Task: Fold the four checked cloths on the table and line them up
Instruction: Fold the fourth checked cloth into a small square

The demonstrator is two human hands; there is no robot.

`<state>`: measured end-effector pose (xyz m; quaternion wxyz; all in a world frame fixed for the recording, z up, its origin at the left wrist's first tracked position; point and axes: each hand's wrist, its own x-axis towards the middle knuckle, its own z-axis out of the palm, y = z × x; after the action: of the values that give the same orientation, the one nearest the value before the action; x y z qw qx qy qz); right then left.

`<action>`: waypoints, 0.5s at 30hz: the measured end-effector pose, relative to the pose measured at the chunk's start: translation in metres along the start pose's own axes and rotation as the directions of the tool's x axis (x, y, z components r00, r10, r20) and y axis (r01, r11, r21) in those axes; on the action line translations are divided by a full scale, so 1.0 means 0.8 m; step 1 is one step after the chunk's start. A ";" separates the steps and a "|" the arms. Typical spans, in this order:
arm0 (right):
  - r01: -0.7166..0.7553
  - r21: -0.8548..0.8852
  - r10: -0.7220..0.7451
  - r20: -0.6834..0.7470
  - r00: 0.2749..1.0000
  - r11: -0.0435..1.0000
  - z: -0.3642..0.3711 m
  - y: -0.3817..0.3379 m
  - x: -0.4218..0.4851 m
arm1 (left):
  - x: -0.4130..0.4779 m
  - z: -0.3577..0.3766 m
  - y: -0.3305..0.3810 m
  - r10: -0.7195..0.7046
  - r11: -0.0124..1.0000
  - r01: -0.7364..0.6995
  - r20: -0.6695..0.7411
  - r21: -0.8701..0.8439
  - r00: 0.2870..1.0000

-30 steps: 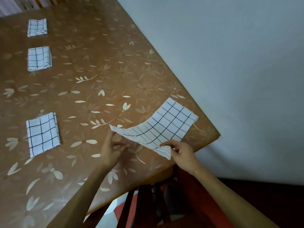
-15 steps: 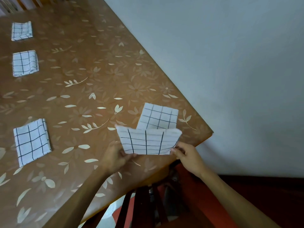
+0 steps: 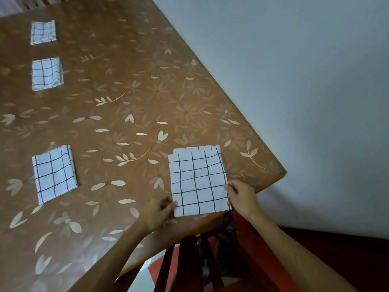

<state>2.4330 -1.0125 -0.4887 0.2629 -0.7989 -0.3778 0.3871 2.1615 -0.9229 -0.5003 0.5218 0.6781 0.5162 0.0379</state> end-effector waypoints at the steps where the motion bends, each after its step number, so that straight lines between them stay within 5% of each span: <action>1: -0.004 -0.027 0.004 -0.002 1.000 1.000 0.004 -0.001 0.003 | 0.002 0.003 -0.002 -0.016 1.000 0.016 -0.002 -0.004 1.000; 15: -0.142 -0.109 0.131 -0.100 0.986 0.984 0.019 0.003 0.022 | 0.025 0.019 0.006 -0.105 0.980 0.124 -0.127 0.153 0.986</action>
<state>2.4291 -0.9973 -0.5061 0.2060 -0.8540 -0.3313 0.3442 2.1828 -0.9174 -0.5134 0.4354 0.6834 0.5860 0.0061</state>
